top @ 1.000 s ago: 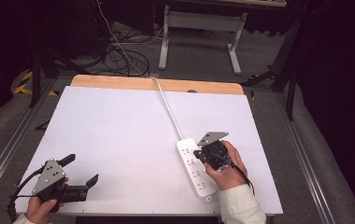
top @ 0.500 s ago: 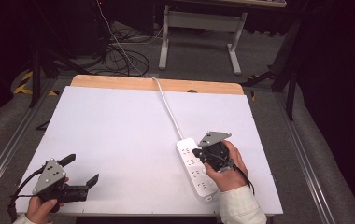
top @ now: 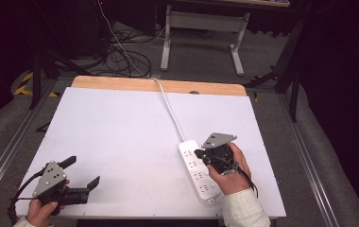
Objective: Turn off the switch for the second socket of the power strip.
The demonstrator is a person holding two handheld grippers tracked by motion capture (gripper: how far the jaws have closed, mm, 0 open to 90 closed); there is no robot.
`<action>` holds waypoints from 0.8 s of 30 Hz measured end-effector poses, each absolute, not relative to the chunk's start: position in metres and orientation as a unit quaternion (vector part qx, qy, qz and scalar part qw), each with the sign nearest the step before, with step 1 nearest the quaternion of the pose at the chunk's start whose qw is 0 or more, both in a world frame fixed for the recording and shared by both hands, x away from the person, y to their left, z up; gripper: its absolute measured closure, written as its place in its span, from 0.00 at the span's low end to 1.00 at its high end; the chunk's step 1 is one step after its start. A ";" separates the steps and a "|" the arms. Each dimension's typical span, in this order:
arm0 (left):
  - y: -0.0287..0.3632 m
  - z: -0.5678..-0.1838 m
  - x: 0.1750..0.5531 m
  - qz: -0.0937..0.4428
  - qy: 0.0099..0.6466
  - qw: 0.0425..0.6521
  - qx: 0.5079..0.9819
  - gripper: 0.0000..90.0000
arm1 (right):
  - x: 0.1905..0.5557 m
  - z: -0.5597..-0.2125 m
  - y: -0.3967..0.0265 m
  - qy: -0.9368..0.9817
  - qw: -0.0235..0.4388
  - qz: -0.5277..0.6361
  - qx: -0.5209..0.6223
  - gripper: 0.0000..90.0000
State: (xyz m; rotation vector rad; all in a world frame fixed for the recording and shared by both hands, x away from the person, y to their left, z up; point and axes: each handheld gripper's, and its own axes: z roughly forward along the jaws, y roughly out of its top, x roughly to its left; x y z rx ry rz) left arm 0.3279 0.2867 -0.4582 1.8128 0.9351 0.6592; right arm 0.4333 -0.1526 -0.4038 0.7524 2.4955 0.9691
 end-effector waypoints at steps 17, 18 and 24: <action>0.287 -0.458 0.328 0.271 0.383 0.479 0.742 0.00 | 0.423 -0.388 -0.164 0.862 0.186 0.382 0.275 0.45; 0.287 -0.458 0.328 0.271 0.382 0.478 0.743 0.00 | 0.422 -0.388 -0.164 0.861 0.188 0.384 0.275 0.43; 0.287 -0.458 0.328 0.271 0.383 0.480 0.741 0.00 | 0.420 -0.387 -0.166 0.856 0.204 0.389 0.272 0.25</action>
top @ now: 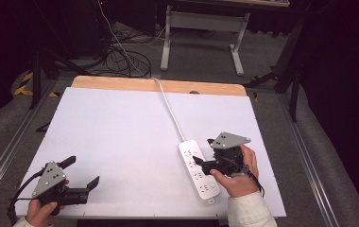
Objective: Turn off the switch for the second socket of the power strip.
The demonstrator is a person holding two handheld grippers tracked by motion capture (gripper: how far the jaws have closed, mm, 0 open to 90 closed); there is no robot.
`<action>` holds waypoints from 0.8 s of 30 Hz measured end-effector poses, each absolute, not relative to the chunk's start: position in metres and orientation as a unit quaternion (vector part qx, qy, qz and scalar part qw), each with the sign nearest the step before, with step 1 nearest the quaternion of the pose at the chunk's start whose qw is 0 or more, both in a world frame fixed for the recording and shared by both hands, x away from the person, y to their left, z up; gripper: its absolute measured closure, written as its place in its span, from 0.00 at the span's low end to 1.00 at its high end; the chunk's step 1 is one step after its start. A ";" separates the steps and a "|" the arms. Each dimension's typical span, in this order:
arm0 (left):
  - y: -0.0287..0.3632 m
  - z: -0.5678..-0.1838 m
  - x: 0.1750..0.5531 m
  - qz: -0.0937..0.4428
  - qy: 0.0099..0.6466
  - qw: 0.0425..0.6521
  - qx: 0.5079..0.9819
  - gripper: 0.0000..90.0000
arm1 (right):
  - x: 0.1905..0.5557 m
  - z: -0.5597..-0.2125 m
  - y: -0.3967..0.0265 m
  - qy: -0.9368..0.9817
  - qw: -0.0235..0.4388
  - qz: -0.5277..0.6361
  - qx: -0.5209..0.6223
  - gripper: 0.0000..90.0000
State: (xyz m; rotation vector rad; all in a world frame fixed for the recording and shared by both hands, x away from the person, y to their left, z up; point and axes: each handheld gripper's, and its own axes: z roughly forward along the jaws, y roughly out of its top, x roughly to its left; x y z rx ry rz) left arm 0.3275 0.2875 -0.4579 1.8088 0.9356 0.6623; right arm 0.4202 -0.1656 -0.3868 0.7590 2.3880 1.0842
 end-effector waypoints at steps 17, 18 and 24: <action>0.288 -0.457 0.327 0.273 0.382 0.478 0.742 0.00 | 0.408 -0.404 -0.201 0.823 0.168 0.456 0.295 0.05; 0.288 -0.457 0.327 0.273 0.382 0.479 0.742 0.00 | 0.406 -0.406 -0.204 0.821 0.160 0.464 0.291 0.05; 0.288 -0.457 0.326 0.271 0.386 0.483 0.738 0.00 | 0.399 -0.421 -0.225 0.806 0.146 0.492 0.296 0.05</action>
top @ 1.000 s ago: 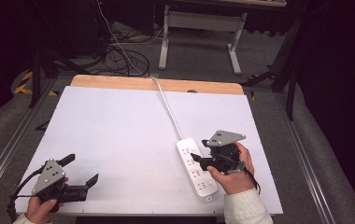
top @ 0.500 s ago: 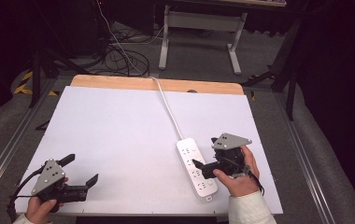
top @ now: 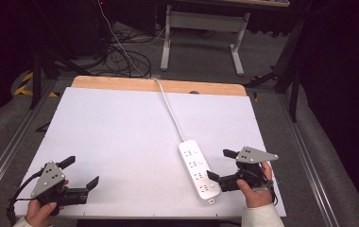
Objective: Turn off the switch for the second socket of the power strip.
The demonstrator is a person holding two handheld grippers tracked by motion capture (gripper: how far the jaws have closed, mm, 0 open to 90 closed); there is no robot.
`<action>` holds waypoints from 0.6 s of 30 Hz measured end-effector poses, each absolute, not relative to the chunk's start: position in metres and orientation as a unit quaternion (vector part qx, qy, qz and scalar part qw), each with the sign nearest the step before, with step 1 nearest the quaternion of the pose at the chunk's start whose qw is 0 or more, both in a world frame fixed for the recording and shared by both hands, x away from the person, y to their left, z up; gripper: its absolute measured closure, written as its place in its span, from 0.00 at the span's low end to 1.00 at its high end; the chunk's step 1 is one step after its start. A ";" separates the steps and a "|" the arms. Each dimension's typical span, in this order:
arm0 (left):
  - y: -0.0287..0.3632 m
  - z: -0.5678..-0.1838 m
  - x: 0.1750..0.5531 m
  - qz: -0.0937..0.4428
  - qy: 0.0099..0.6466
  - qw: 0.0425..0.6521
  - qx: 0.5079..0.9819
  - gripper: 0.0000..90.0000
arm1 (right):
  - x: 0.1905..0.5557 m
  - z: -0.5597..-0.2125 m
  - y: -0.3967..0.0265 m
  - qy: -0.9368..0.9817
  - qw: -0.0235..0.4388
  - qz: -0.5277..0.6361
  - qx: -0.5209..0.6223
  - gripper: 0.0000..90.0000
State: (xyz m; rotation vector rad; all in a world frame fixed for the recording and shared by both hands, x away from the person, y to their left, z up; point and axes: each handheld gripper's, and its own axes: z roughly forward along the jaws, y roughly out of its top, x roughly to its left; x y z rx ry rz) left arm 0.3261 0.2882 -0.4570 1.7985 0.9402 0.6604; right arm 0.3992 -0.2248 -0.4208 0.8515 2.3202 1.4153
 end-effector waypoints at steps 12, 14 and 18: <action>0.289 -0.456 0.325 0.273 0.377 0.486 0.740 0.00 | 0.396 -0.448 -0.250 0.784 0.159 0.514 0.308 0.05; 0.289 -0.456 0.324 0.273 0.376 0.486 0.740 0.00 | 0.396 -0.453 -0.252 0.780 0.169 0.519 0.307 0.05; 0.289 -0.456 0.323 0.274 0.375 0.487 0.740 0.00 | 0.396 -0.460 -0.253 0.777 0.184 0.518 0.306 0.04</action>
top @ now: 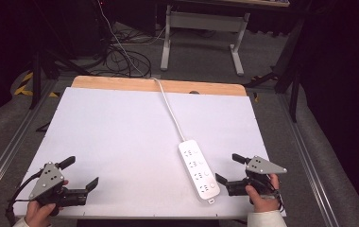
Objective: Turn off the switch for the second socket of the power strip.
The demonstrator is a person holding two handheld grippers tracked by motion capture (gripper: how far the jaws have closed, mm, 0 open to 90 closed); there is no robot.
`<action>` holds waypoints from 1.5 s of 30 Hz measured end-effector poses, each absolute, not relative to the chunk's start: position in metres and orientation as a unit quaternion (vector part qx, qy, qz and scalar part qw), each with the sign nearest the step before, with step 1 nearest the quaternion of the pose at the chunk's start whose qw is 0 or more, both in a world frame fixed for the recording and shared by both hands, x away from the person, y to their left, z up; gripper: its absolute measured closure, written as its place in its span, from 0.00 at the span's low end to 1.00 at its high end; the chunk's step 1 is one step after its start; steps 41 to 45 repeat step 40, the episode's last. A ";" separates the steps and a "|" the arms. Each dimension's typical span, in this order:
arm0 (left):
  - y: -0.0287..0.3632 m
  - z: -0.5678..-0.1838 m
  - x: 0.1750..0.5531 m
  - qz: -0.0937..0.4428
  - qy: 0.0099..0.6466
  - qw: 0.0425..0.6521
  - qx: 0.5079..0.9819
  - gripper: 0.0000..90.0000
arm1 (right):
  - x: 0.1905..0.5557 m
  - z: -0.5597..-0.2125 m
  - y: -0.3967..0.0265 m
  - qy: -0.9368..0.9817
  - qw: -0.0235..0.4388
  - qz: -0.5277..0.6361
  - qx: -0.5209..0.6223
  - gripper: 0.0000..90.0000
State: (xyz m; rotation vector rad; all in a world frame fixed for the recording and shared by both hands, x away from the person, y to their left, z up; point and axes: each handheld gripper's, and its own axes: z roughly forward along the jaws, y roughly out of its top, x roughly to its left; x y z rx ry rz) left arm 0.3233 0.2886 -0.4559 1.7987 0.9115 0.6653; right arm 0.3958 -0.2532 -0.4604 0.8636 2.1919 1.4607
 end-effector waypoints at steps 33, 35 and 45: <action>0.289 -0.461 0.328 0.263 0.373 0.484 0.747 0.00 | 0.386 -0.486 -0.261 0.778 0.217 0.481 0.340 0.04; 0.288 -0.462 0.328 0.262 0.374 0.486 0.745 0.00 | 0.386 -0.486 -0.262 0.777 0.219 0.481 0.342 0.04; 0.289 -0.462 0.328 0.270 0.371 0.482 0.747 0.00 | 0.386 -0.486 -0.261 0.780 0.218 0.478 0.339 0.04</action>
